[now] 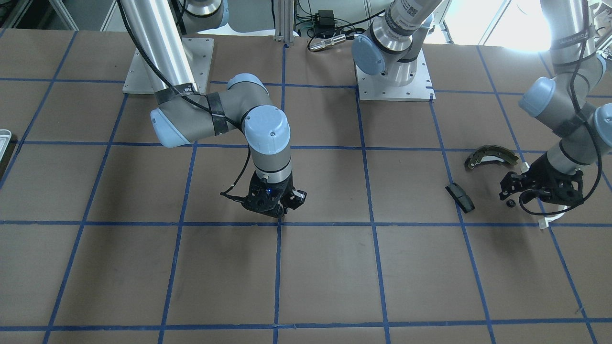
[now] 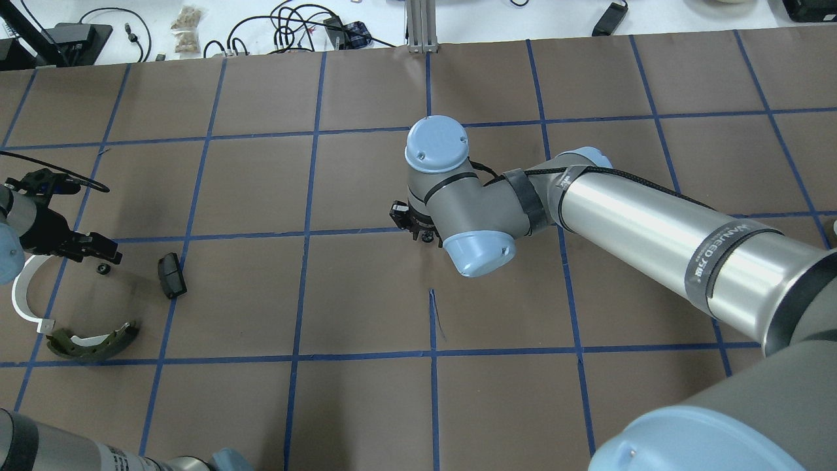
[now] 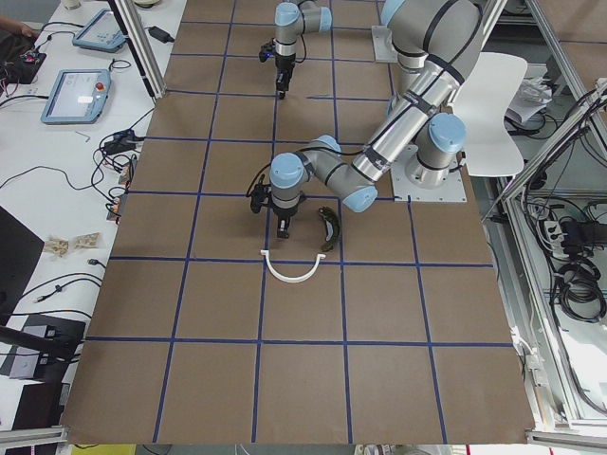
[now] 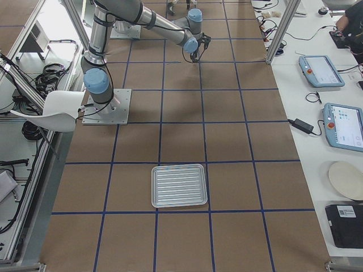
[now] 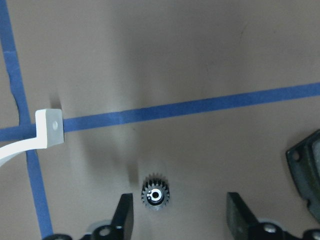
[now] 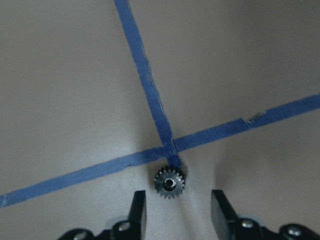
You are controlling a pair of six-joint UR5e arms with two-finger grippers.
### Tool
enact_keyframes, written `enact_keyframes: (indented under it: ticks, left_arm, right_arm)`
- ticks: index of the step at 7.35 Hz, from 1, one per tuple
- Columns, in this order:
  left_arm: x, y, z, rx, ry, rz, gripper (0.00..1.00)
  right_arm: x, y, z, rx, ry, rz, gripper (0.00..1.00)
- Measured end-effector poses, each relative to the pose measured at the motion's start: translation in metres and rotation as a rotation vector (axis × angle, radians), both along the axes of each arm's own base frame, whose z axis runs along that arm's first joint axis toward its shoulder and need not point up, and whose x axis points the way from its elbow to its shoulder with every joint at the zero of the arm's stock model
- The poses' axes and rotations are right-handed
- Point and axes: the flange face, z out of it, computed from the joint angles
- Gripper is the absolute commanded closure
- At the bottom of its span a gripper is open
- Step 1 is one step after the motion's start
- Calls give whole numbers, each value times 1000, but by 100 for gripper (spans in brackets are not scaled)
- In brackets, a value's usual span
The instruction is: Place bearing gear from tray to pile
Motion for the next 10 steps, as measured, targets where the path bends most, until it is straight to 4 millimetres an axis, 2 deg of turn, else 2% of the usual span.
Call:
enact_keyframes:
  ticks: [1, 2, 3, 4, 5, 6, 7, 8, 10]
  left_arm:
    - [-18, -7, 9, -6, -10, 36, 2]
    - [-40, -13, 17, -8, -16, 64, 0]
    - [-62, -17, 26, -3, -15, 95, 0]
    - [-88, -21, 35, 3, -11, 128, 0]
    - [-120, -26, 43, 8, -5, 163, 0]
    - [-164, -31, 47, 12, 1, 214, 0]
    - [-213, -35, 48, 17, 5, 238, 0]
    - [-267, -35, 46, 24, 6, 208, 0]
    - [-365, -30, 46, 20, 11, 120, 0]
  right_arm:
    - [-8, -6, 14, -15, 1, -5, 0]
    - [-25, -17, 45, -28, 3, -7, 0]
    - [-57, -31, 93, -20, 17, 4, 0]
    - [-94, -38, 143, 5, 32, 28, 0]
    - [-128, -29, 193, 32, 44, 61, 0]
    - [-151, -8, 240, 28, 48, 96, 0]
    - [-162, 13, 276, -4, 49, 122, 0]
    - [-166, 27, 296, -31, 54, 135, 0]
    - [-170, 35, 306, -39, 73, 153, 0]
